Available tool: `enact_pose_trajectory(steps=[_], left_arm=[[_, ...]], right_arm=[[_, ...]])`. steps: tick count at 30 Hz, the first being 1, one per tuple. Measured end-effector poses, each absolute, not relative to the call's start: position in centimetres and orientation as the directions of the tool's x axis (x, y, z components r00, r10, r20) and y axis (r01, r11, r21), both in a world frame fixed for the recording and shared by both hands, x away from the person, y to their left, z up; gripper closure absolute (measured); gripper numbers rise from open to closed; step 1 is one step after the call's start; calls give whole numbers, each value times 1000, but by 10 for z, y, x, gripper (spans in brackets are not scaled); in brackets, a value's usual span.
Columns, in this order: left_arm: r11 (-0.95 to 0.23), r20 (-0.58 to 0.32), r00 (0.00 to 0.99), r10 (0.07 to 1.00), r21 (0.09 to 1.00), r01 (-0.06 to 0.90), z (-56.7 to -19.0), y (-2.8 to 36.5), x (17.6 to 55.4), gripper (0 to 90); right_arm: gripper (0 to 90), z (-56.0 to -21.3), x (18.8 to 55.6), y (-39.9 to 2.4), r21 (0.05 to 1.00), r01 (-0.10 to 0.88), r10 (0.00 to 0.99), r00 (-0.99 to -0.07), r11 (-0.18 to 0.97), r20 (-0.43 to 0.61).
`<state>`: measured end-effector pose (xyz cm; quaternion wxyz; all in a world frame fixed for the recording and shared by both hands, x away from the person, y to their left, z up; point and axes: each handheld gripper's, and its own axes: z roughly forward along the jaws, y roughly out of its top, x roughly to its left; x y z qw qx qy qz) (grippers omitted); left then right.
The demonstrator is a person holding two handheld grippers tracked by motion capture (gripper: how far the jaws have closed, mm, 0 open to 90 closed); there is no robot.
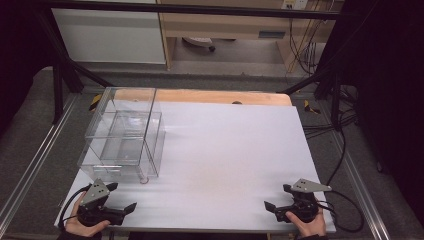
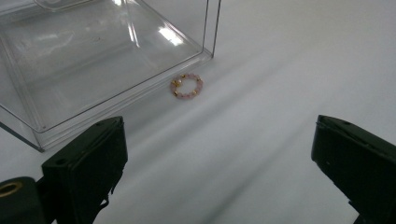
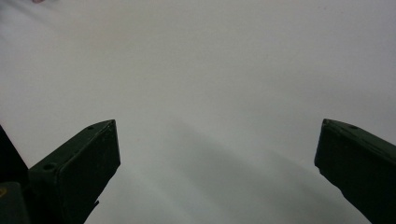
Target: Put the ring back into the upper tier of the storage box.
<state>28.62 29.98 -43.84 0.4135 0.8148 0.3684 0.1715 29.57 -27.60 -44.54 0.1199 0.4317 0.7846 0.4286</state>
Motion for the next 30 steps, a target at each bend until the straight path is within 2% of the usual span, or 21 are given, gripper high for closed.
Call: enact_pose_trajectory(steps=[20,30], left_arm=[[-462,-6,713,701,758,460,-442,287,283,26],[-541,50,747,663,721,432,-446,271,286,145]], right_arm=[[6,-447,297,-275,770,575,782,-600,275,169],[6,-447,297,-275,770,575,784,-599,278,165]])
